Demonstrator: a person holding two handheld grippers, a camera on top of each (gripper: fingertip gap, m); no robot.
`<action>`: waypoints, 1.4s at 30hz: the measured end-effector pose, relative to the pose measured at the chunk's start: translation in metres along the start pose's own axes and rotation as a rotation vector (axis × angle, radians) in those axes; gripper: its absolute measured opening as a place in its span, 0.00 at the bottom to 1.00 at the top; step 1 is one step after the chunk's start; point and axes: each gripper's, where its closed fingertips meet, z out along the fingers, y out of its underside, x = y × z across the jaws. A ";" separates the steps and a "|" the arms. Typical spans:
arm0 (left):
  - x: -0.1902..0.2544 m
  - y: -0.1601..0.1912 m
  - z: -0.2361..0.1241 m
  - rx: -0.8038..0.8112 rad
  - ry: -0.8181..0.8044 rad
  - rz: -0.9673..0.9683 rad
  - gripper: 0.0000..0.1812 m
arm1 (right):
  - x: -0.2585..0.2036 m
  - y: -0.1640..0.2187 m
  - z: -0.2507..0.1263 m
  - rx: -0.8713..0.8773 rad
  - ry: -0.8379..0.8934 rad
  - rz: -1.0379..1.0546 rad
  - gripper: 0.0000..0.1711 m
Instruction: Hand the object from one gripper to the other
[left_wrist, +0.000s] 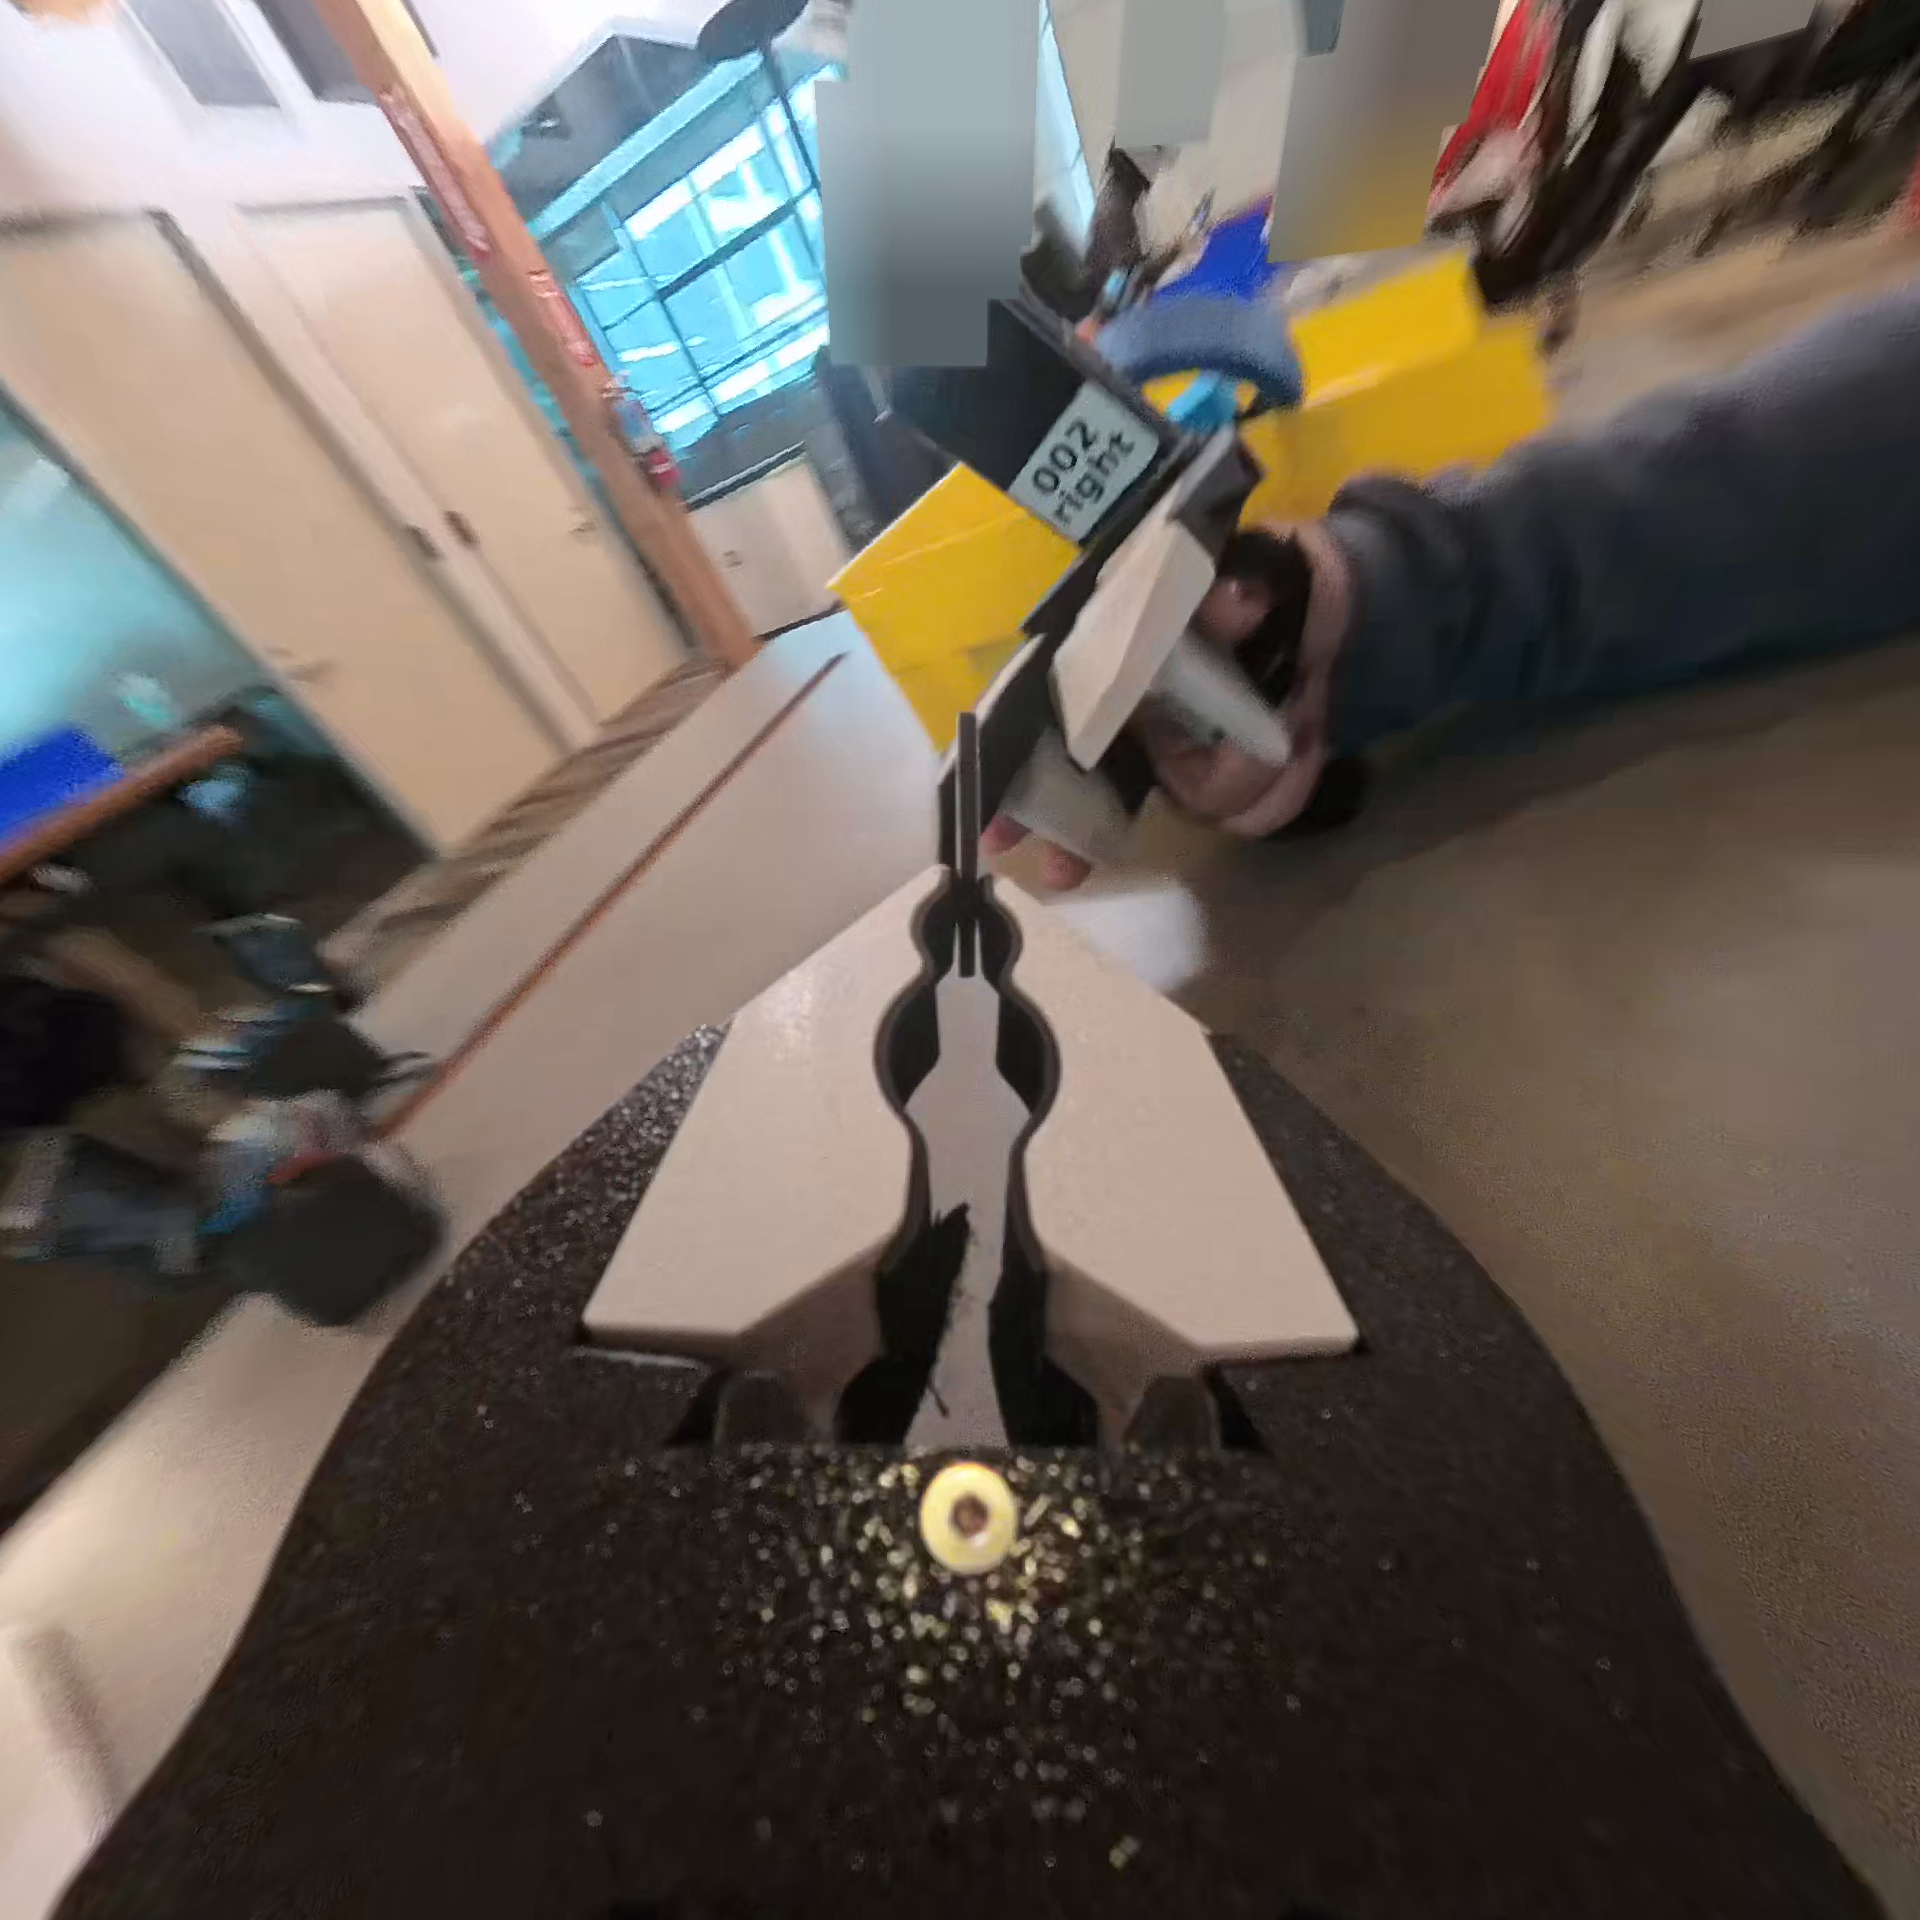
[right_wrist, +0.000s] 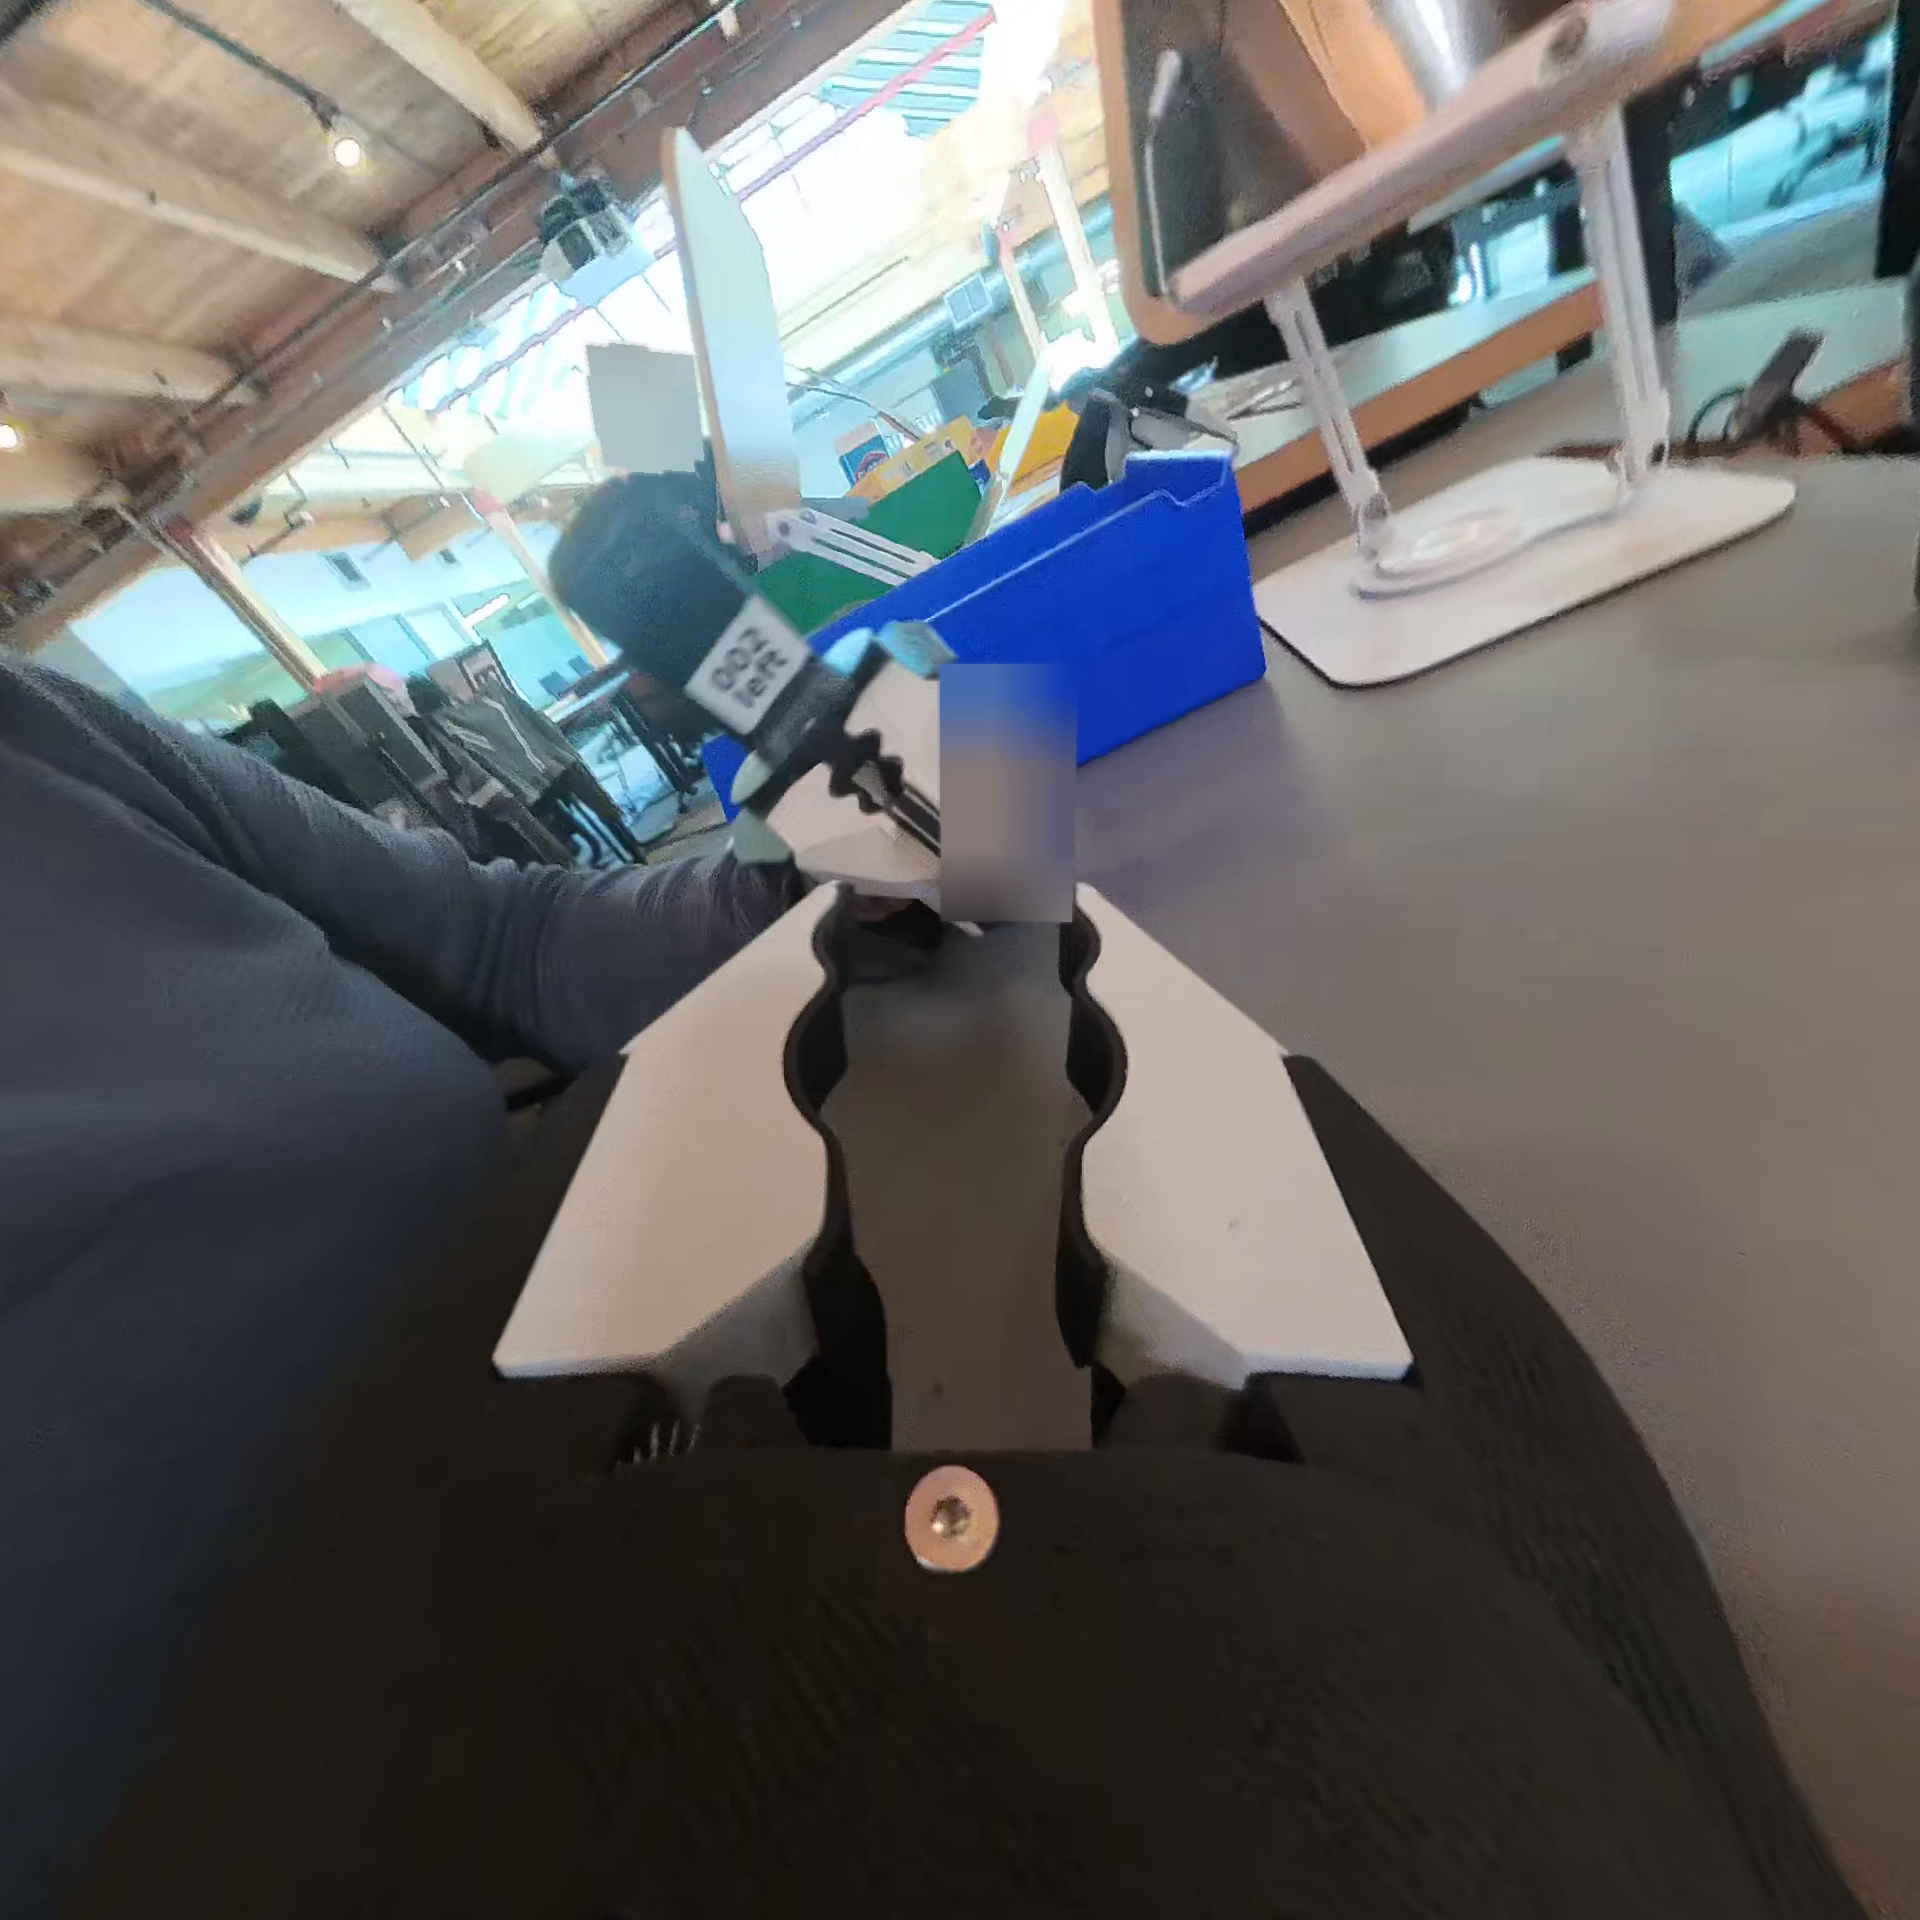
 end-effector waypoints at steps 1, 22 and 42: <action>0.000 0.003 0.001 -0.033 -0.039 0.095 0.01 | 0.001 0.001 0.000 -0.002 -0.007 0.039 0.23; 0.000 0.001 0.008 -0.302 -0.382 1.249 0.01 | 0.002 -0.002 -0.005 0.064 -0.183 0.492 0.12; -0.001 -0.004 0.005 0.039 0.061 -0.406 0.01 | 0.004 0.006 -0.004 -0.083 0.089 -0.236 0.01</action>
